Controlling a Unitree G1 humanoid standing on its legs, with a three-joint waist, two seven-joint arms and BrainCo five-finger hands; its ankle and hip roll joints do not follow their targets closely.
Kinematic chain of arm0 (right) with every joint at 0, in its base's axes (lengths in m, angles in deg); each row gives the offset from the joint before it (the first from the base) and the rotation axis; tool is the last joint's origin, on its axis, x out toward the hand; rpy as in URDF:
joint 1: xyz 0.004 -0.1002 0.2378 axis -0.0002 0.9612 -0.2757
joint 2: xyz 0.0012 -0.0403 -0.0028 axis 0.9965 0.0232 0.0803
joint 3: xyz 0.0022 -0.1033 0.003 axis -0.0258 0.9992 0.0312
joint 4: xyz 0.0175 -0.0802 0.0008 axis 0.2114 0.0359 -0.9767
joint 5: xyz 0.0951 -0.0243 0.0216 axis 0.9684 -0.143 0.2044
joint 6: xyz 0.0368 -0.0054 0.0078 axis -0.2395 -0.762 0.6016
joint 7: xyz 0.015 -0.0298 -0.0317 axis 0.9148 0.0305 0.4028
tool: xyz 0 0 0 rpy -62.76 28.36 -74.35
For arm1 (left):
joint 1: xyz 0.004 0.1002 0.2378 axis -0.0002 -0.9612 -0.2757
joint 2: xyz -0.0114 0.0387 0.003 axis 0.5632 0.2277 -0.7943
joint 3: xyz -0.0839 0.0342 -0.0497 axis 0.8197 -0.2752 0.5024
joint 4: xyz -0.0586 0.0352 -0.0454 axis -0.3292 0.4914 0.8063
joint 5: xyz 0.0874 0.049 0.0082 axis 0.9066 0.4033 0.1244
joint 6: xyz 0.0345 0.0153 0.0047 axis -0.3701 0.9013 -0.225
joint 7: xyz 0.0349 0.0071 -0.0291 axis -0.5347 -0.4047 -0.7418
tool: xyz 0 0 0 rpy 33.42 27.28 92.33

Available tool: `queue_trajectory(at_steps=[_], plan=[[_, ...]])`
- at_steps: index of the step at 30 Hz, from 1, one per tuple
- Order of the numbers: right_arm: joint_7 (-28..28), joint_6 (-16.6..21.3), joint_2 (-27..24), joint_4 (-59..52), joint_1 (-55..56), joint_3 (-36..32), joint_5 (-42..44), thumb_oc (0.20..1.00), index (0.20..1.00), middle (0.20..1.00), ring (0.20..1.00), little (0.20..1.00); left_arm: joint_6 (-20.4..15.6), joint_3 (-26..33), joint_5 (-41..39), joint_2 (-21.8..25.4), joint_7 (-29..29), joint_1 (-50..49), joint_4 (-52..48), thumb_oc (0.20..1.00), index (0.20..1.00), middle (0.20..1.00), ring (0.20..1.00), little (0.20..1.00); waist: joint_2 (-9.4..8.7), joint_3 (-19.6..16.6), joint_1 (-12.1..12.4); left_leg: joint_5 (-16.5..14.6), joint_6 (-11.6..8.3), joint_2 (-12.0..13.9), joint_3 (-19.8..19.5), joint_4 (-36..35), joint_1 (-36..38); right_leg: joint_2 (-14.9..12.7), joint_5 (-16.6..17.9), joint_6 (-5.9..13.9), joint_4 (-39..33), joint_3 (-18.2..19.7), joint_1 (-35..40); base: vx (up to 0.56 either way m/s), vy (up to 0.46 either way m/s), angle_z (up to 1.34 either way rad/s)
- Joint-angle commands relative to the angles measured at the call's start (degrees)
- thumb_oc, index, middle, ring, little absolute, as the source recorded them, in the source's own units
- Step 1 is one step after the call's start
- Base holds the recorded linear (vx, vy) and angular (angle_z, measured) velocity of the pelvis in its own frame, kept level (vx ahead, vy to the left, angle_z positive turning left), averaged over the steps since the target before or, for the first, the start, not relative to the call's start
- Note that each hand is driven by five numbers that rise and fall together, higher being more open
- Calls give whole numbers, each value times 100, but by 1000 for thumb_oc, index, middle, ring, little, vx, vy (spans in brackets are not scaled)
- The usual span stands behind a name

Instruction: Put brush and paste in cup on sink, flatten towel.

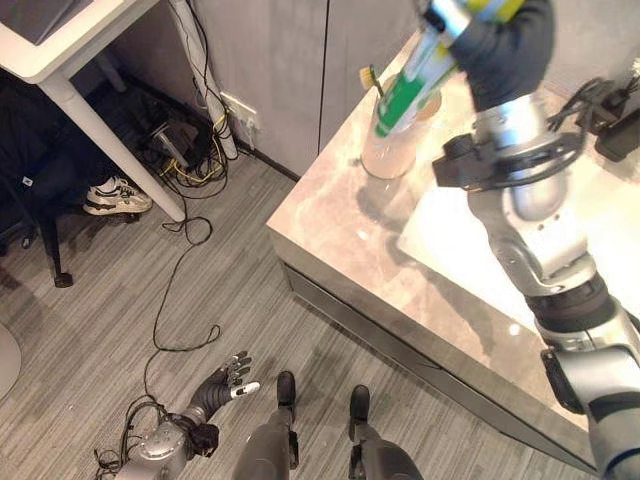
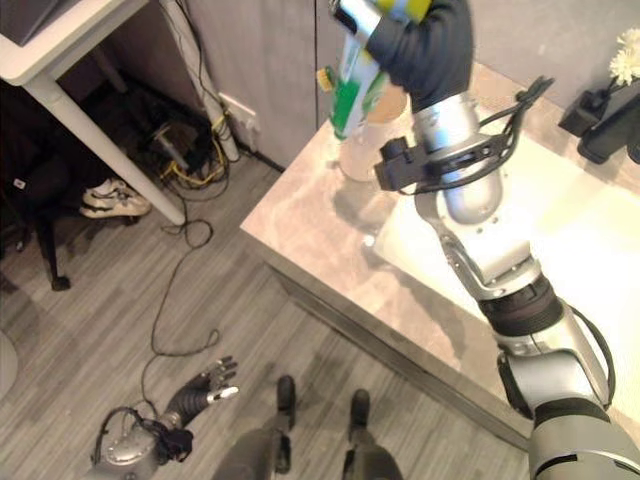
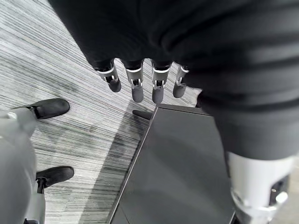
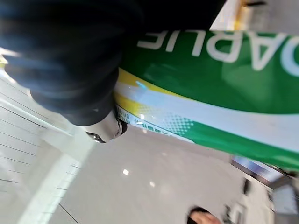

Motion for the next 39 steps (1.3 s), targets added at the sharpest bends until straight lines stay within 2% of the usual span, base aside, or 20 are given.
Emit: queue_trajectory(at_steps=[1,3,6,12,18,25,39], plan=[[-192,554,-21,-367,-496,-350,-80,200,200,200,200,200,-180,-54,169,153,-57,-215,-134,1000,1000,1000,1000,1000,-48,-349,52,-55,-264,82,-194,27,107,-312,432,371,-1,-305,-39,0,0,-5],[-192,554,-21,-367,-496,-350,-80,200,200,200,200,200,-180,-54,169,153,-57,-215,-134,1000,1000,1000,1000,1000,-48,-349,52,-55,-264,82,-194,27,107,-312,432,371,-1,-305,-39,0,0,-2],[-485,463,-204,-171,-847,-387,-747,200,200,200,200,200,-204,17,240,-51,-83,-100,235,1000,1000,1000,1000,1000,-35,-415,59,-50,-273,71,-207,27,77,-325,435,370,-1,-321,-65,13,1,0],[-606,383,-58,127,-1185,-207,-1007,200,200,200,200,200,-246,15,306,-107,-129,-25,432,1000,1000,1000,1000,1000,-22,-431,107,-40,-279,65,-219,27,45,-330,444,362,-1,-308,-98,0,0,0],[-660,164,-176,529,-1291,-86,-1613,200,200,200,200,200,-305,75,374,-193,-110,42,643,1000,1000,1000,1000,1000,-12,-411,186,-13,-286,53,-258,27,-54,-332,428,363,-1,-360,-138,0,0,0],[-678,110,-269,844,-1224,-81,-1646,200,200,200,200,200,-355,81,390,-216,-93,41,685,1000,1000,1000,1000,1000,-6,-359,250,-1,-288,47,-283,27,-104,-325,428,359,-1,-370,-175,3,-1,1],[-506,67,-22,936,-933,11,-1536,200,200,200,200,200,-376,64,387,-320,-184,126,756,1000,1000,1000,1000,1000,2,-271,254,13,-285,62,-264,27,-156,-313,432,346,-1,-346,-252,0,0,0]])
